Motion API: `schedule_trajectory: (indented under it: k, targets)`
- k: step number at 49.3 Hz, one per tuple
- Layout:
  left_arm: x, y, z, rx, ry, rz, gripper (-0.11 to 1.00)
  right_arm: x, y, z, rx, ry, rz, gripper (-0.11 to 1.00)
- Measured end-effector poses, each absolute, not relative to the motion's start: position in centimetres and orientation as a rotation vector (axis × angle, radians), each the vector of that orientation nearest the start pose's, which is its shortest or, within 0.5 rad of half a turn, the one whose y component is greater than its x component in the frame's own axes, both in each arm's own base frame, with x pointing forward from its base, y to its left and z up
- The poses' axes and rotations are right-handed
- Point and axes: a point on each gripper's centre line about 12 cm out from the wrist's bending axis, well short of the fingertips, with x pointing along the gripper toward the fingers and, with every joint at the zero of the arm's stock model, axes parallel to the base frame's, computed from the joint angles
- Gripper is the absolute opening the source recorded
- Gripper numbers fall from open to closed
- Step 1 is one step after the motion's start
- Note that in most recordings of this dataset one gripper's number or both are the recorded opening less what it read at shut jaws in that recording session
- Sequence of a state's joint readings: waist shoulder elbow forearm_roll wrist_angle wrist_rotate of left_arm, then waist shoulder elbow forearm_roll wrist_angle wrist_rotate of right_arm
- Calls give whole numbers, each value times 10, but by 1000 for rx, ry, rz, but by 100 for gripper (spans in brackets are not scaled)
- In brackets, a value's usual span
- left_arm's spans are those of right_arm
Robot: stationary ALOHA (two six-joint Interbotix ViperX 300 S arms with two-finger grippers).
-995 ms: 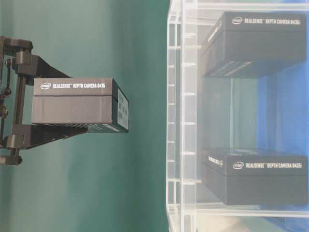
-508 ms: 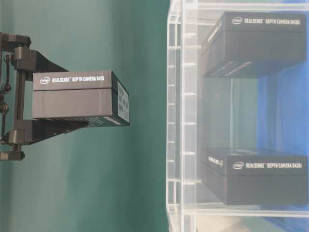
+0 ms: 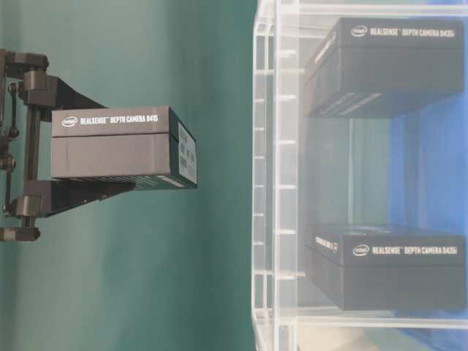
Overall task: Take the box out of the case with the right arm.
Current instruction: 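Lift the middle black box straight up out of the case, then carry the box in front of the case and lower it onto the table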
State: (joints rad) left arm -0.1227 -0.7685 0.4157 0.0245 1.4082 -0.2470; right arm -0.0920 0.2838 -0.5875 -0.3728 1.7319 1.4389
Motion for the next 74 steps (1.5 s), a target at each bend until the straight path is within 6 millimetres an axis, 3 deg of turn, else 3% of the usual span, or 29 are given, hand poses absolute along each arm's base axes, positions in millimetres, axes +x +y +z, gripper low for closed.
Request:
schedule_trajectory:
  k: [65, 74]
  targets:
    - [173, -18, 385, -143, 1055, 40, 2, 436, -84, 379, 1013, 830, -1328, 67]
    - [172, -18, 384, -142, 1069, 42, 2, 438, -69, 379, 1006, 835, -1307, 67]
